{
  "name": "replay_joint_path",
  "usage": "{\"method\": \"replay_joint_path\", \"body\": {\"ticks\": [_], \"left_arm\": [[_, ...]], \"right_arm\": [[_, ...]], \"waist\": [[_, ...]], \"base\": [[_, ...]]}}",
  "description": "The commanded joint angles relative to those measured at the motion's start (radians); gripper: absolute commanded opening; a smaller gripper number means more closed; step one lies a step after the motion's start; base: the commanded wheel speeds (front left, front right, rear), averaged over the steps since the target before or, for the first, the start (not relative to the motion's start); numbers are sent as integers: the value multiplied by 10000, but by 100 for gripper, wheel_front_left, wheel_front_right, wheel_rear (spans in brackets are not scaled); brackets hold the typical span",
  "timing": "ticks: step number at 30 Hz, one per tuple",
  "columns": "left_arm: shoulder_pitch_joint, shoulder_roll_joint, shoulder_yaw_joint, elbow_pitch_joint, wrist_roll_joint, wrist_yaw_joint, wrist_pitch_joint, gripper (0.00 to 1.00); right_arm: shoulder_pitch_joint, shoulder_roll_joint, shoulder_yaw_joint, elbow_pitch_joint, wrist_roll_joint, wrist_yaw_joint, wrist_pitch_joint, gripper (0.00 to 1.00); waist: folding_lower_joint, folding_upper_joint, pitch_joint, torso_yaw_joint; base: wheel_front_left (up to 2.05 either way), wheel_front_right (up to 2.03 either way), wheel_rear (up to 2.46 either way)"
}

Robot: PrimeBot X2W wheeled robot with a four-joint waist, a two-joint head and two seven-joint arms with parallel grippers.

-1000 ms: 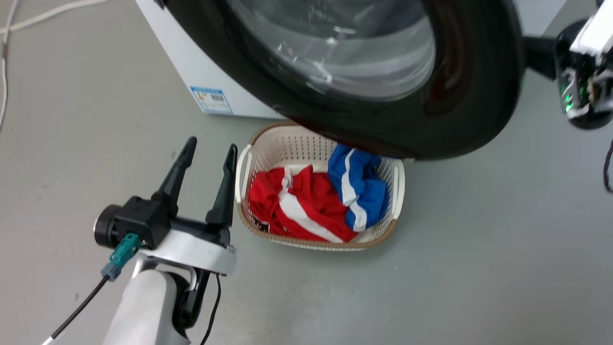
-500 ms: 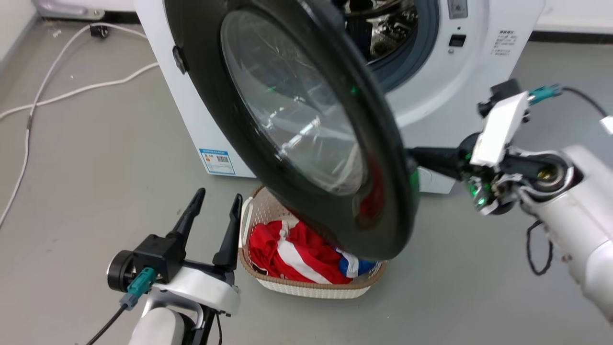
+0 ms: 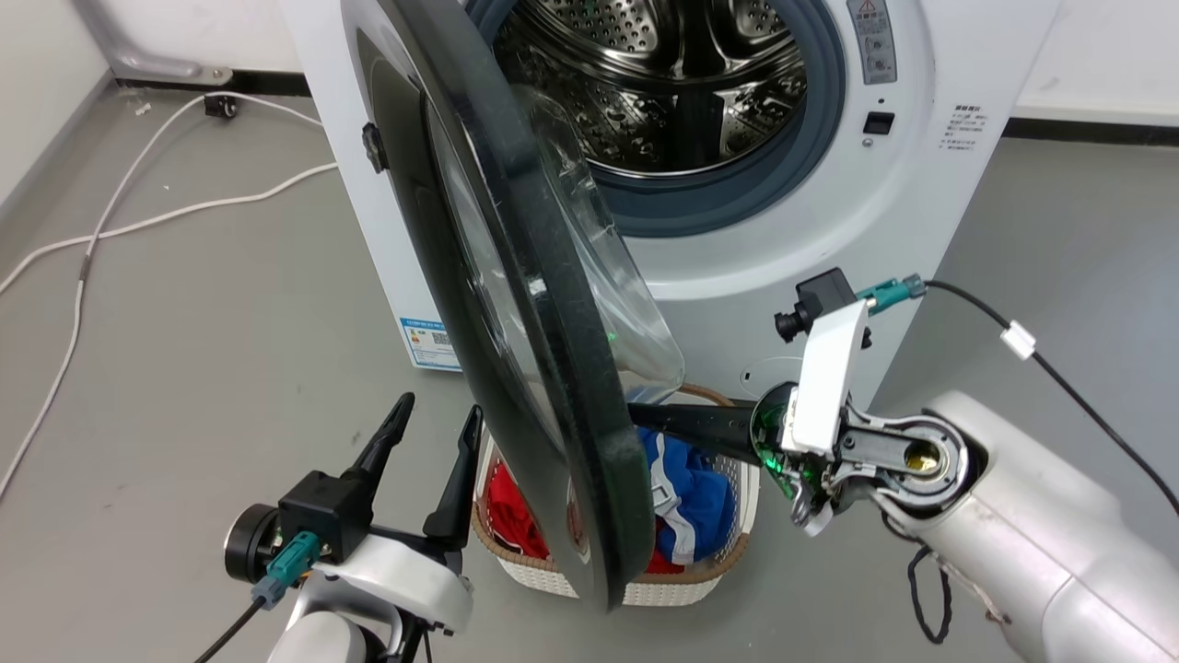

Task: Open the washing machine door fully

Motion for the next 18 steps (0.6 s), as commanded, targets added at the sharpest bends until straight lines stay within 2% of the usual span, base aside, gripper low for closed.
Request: {"method": "replay_joint_path", "body": {"ticks": [1,7,18], "left_arm": [[131,31,-25,54,-37,4,-28,100],[295,7,-44,176,-61,4,-28,100],[681,46,219,140,-89,45,-28,100]], "right_arm": [[268,102,124,-207,87,25,-212,0],[762,-138,56,-493,172,25,-1730,0],[2603,-1143,-1295,-1295,-151,25,-6076,0]], "waist": [[1,0,-99,21],[1,0,-435,43],[1,0,-768,-433]], "base": [[0,0,0],[0,0,0],[0,0,0]]}}
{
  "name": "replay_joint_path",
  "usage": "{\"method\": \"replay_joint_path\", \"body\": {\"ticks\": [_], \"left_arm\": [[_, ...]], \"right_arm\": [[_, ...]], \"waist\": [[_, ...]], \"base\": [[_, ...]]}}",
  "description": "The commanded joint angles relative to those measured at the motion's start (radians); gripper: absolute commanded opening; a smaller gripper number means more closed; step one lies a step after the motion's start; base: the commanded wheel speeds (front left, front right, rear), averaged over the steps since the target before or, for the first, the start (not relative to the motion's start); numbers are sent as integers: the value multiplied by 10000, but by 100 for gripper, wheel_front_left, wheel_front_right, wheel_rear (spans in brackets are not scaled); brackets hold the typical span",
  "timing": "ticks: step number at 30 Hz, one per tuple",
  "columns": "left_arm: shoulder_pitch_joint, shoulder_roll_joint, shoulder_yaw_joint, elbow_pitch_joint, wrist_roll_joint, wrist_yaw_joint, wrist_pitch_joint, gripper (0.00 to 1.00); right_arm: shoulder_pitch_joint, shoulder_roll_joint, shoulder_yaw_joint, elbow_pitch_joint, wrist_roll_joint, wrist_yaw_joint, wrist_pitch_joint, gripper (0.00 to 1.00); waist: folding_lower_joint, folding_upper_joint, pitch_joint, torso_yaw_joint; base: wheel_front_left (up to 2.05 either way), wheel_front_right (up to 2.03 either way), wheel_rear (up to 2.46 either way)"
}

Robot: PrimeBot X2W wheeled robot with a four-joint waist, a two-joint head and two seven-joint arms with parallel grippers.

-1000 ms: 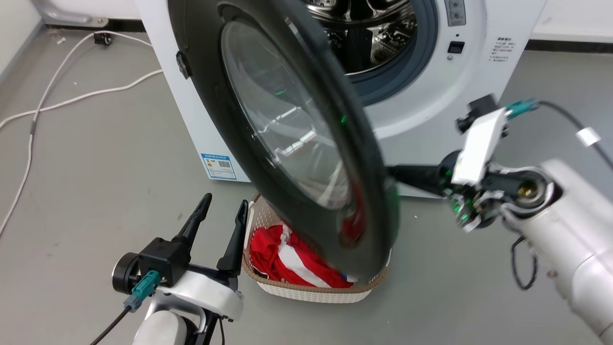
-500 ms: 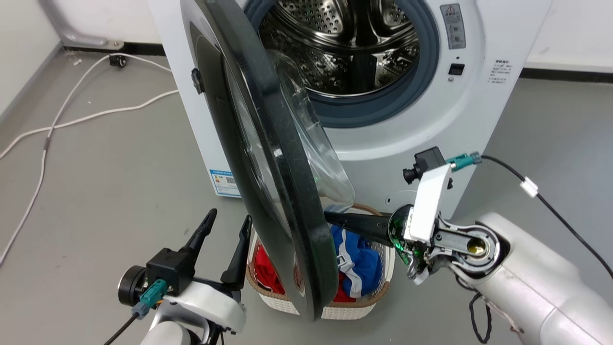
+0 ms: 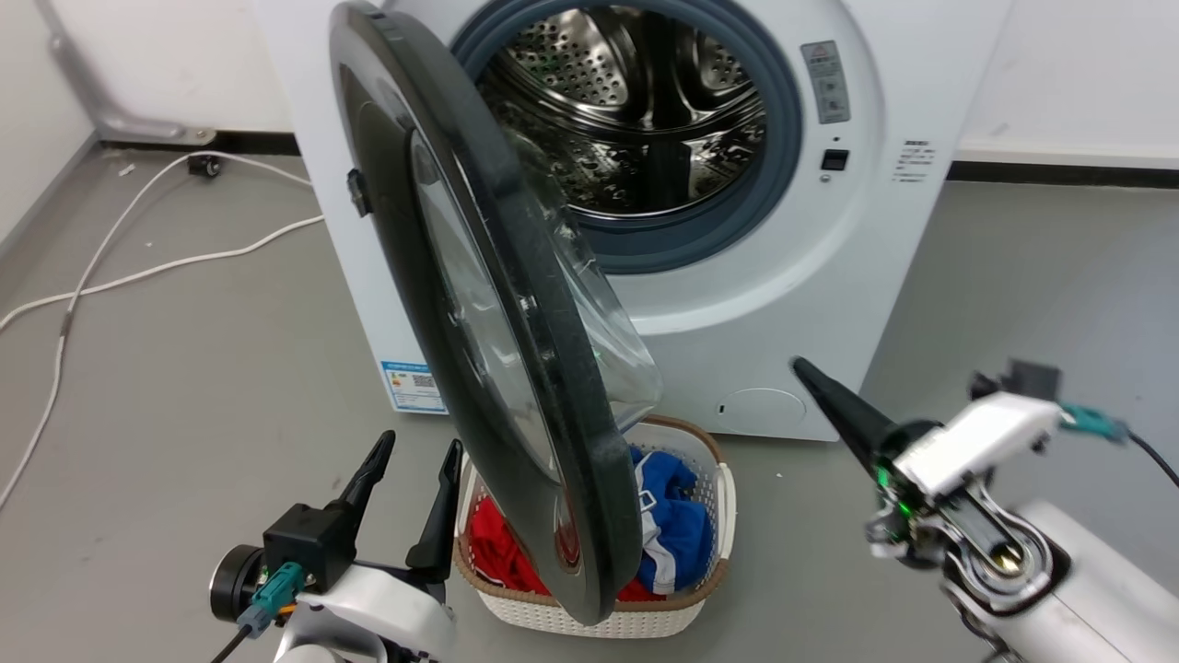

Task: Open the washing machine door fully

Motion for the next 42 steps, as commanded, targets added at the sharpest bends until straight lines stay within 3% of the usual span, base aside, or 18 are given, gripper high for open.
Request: {"method": "replay_joint_path", "body": {"ticks": [1,9,10,11,12,15,21,26,31,36,42], "left_arm": [[125,22,40,-25,-27,27,-26,100],[295,16,301,-49,-123,71,-26,100],[303,17,336,-57,-135,73,-26,100],[316,23,377,-56,-146,73,-27,100],[336,33,408,-54,-154,74,-26,100],[365,24,494,-37,-163,79,-26,100],[444,51,590,-22,-111,120,-26,100],[483,73,647,-34,-84,126,-26,100],[474,62,657,-64,-73,137,-26,100],[447,86,666,-50,-71,130,-26,100],[469,65,678,8,-76,137,-26,100]], "right_arm": [[280,-125,-86,-85,29,25,-176,0],[2078,-850,-770,-1001,-258,25,-1909,0],[2258,-886,-874,-1062,-407,25,-1998,9],[2428,-937,-1013,-1085,-582,25,-2049,50],[2566,-958,-1144,-1100,-826,25,-2096,100],[2857,-928,-2005,-739,-2353,25,-2120,100],[3466,-131,-4621,-262,-8143,24,-2113,100],[4225,1013,-6649,-1082,-13299,24,-2113,100],[5006,2243,-7789,-2520,-16646,13,-1712,100],[5936,3258,-8268,-3597,-18115,13,-1031,100],[6625,3769,-8451,-3944,-18181,13,-648,100]], "waist": [[1,-1,-46,-114],[1,-1,-69,-650],[1,-1,-57,-693],[1,-1,-51,-729],[1,-1,-47,-763],[1,-1,-42,-820],[1,-1,-99,-839],[1,-1,-97,-810],[1,-1,-76,-739],[1,-1,-80,-681],[1,-1,-115,-696]], "base": [[0,0,0],[0,0,0],[0,0,0],[0,0,0],[0,0,0],[0,0,0],[0,0,0],[0,0,0],[0,0,0],[0,0,0],[0,0,0]]}}
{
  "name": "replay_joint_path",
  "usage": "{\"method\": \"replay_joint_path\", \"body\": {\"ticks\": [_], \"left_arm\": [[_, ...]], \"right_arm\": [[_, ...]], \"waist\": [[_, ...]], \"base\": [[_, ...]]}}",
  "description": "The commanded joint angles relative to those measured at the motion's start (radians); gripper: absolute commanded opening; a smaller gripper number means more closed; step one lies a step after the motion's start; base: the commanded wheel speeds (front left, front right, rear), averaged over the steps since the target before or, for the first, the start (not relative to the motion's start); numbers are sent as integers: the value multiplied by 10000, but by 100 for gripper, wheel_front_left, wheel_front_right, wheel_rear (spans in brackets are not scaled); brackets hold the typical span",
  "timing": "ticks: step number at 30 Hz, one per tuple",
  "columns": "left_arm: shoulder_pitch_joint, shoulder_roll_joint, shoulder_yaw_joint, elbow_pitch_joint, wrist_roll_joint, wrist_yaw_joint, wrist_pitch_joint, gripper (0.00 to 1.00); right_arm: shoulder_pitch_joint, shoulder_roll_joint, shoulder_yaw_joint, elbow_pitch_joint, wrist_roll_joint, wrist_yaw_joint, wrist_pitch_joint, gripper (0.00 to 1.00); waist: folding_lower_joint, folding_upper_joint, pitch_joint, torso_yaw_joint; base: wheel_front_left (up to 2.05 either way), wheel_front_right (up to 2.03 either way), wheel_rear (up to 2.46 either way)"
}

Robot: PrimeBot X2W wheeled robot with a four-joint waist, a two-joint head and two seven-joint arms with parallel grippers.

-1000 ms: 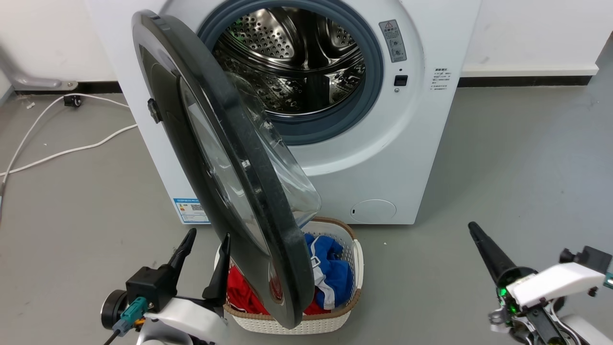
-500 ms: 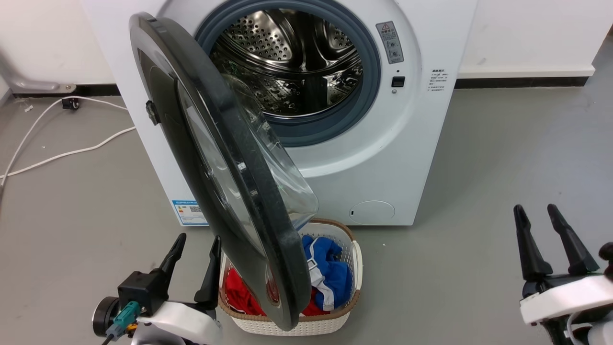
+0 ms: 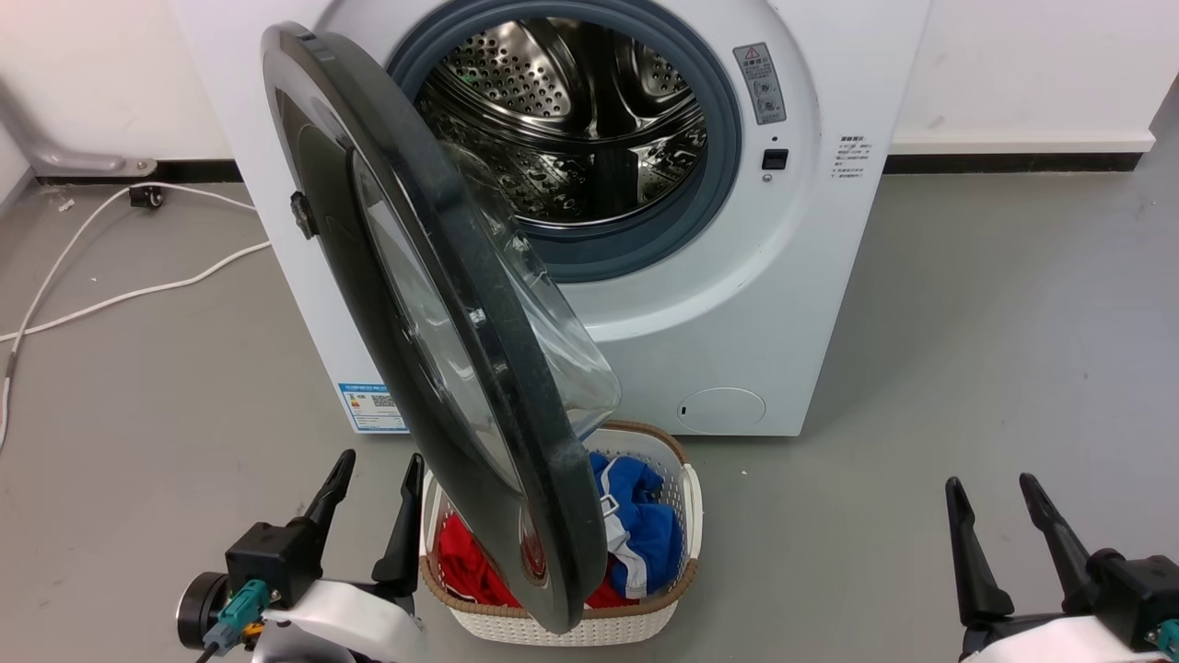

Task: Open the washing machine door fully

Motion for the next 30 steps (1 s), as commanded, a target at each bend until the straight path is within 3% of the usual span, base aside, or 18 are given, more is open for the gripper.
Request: {"method": "replay_joint_path", "body": {"ticks": [1,22,23,25,30], "left_arm": [[96,27,13,10,15,40,-27,100],[41,71,-18,94,57,51,-26,100],[38,69,-10,97,45,38,-26,88],[42,64,-8,94,18,37,-26,2],[40,71,-6,64,-55,26,-26,0]], "right_arm": [[110,68,11,-90,-13,-2,4,100],[75,236,61,-322,-143,-2,275,100],[67,240,57,-340,-161,-2,277,100],[47,248,36,-364,-187,-2,291,100],[15,263,-27,-409,-224,-2,315,100]], "waist": [[0,0,-3,-12],[0,0,-6,44],[0,0,-4,47],[0,0,0,58],[0,0,18,113]], "base": [[0,0,0],[0,0,0],[0,0,0],[0,0,0],[0,0,0]]}}
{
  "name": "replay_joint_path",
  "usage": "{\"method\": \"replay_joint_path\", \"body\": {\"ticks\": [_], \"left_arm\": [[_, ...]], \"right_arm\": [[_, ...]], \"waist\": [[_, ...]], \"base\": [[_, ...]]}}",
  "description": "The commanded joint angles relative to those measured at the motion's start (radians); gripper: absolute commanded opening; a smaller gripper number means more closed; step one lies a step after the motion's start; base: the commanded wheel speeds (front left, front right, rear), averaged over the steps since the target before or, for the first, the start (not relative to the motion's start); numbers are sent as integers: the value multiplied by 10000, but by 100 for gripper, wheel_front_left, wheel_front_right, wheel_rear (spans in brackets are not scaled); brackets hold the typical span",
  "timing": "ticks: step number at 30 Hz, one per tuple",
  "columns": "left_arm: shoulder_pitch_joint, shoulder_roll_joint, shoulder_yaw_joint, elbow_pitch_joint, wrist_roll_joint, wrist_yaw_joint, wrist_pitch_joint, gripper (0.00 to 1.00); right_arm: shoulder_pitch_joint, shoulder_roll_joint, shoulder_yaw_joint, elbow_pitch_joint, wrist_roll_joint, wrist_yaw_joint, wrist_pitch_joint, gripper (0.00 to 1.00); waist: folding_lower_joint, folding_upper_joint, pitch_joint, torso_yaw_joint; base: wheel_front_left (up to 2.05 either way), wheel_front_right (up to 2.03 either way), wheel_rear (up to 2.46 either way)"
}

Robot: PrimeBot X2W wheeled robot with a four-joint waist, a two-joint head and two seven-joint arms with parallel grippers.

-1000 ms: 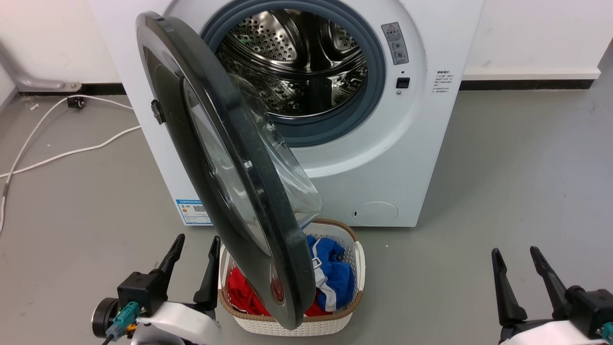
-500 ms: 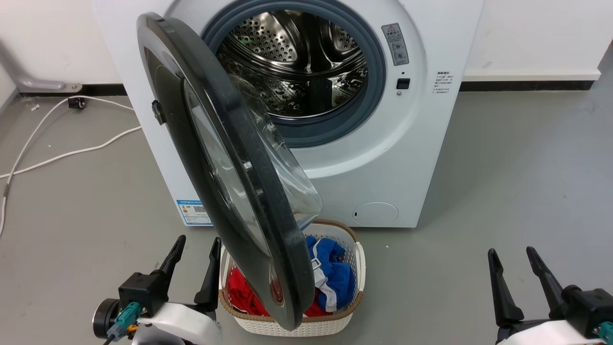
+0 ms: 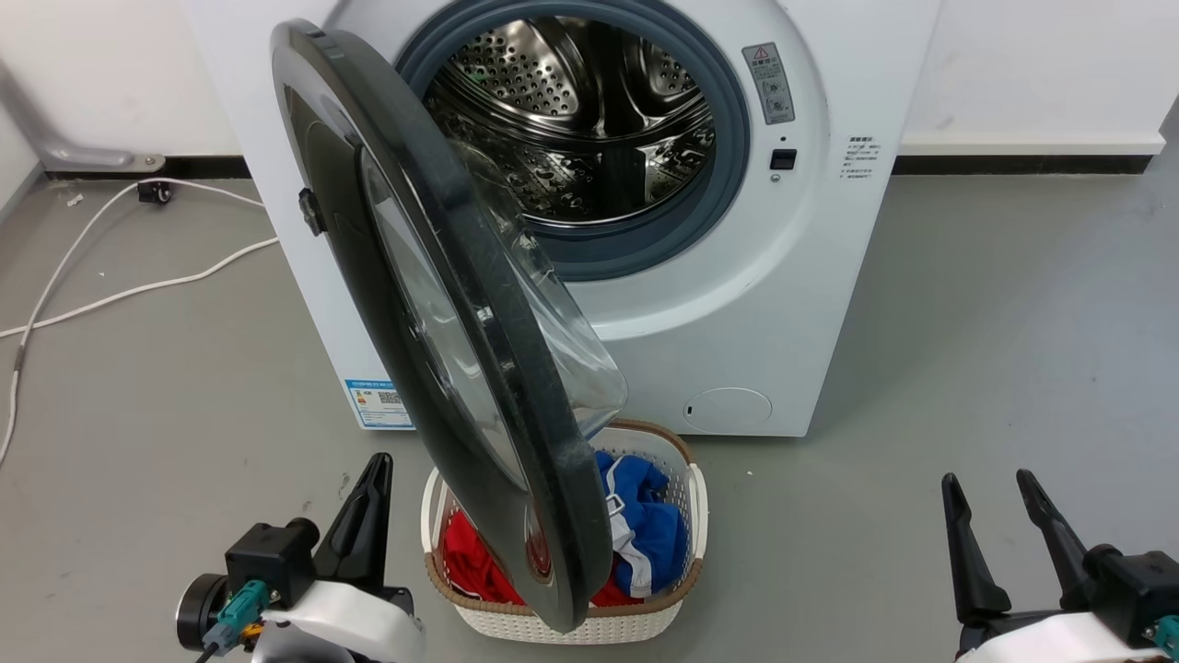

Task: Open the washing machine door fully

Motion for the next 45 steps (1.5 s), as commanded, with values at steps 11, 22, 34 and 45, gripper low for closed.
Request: {"method": "replay_joint_path", "body": {"ticks": [11,22,34,45], "left_arm": [[-322,65,461,-1967,0,664,66,0],[-1373,-52,-274,-6271,375,733,586,0],[-2049,-575,-3416,-7329,-211,72,2042,0],[-547,-166,-5774,-5623,-1497,-66,4207,0]], "right_arm": [[-50,63,-169,-124,-124,-2,118,100],[50,67,-319,-153,92,-2,210,100],[1,67,-312,-181,135,-2,414,100],[17,66,-406,-292,78,-2,558,100]], "waist": [[0,-1,-32,270],[0,-1,-58,528],[0,-1,42,394],[0,-1,187,261]], "base": [[0,0,0],[0,0,0],[0,0,0],[0,0,0]]}}
